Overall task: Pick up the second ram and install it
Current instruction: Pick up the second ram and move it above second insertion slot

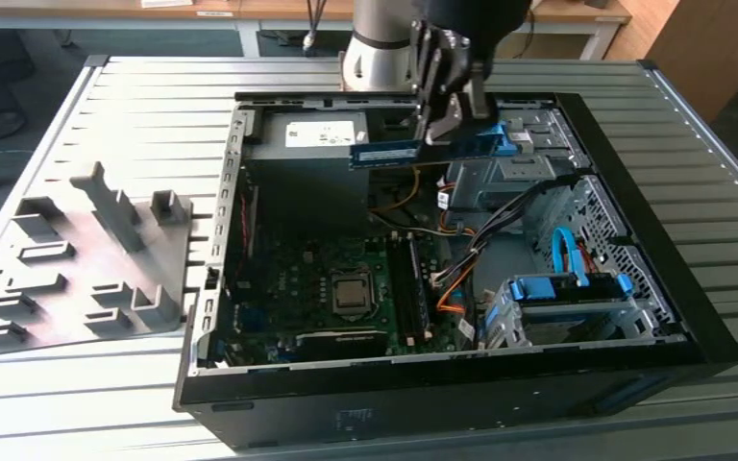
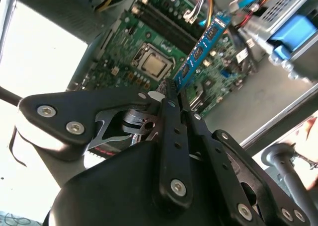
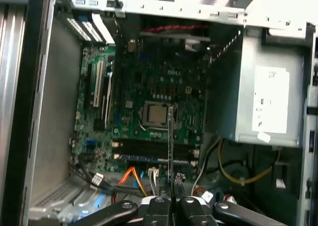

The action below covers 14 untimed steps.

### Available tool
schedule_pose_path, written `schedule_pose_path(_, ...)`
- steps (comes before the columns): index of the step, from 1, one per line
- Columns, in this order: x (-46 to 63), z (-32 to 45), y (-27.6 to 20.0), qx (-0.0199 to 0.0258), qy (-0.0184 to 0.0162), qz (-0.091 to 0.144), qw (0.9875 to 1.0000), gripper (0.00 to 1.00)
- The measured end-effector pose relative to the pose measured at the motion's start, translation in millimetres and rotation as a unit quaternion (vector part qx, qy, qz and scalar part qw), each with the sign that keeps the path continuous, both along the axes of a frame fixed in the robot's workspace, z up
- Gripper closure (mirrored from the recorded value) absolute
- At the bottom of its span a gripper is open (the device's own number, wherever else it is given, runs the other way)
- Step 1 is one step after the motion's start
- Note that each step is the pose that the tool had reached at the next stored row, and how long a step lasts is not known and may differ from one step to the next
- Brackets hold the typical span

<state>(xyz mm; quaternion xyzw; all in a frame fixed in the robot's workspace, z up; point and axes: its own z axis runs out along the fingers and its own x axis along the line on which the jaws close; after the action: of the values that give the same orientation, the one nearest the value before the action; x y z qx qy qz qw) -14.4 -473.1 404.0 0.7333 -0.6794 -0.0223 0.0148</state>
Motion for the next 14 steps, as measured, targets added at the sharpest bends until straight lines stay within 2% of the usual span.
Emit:
schedule_pose_path(10,37.0,-0.6,0.1,0.0001,0.0010,0.000,1.0000,0.86)
schedule_pose_path(14,38.5,-1.1,0.1,0.0033,0.0010,-0.001,1.0000,0.86)
